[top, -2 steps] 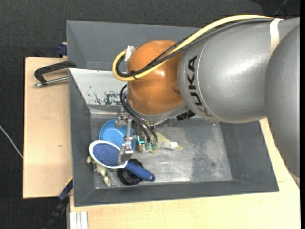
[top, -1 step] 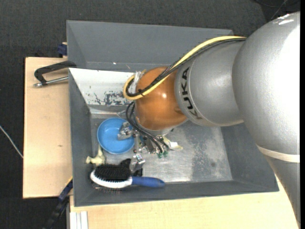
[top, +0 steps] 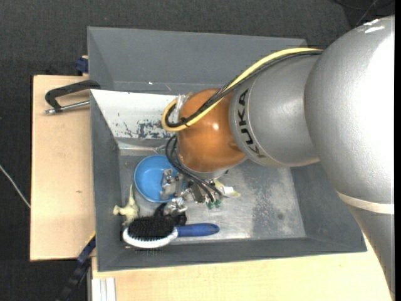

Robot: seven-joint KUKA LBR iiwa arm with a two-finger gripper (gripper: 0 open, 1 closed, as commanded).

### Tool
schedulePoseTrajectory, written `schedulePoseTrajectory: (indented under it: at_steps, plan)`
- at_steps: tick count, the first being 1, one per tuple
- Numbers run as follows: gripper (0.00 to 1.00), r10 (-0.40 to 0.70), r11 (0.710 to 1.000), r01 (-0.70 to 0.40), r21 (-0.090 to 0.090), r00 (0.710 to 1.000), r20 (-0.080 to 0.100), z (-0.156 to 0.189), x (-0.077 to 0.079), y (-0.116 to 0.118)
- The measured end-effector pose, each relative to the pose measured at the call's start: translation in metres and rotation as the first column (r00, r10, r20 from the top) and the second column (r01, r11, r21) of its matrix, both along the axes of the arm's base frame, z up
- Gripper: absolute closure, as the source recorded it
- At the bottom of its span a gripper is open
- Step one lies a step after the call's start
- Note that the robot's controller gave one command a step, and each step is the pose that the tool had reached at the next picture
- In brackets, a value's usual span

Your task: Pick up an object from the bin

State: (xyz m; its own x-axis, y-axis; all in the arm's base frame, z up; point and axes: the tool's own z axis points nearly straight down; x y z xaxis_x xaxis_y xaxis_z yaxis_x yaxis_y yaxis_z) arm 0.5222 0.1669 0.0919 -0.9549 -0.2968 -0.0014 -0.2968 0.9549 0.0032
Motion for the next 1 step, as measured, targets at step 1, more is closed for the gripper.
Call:
schedulePoseTrajectory:
  at_steps: [1]
  plan:
    - [0.00, -0.001, 1.000, 0.001, -0.001, 1.000, 0.003, -0.0021, 0.0005, -0.0011]
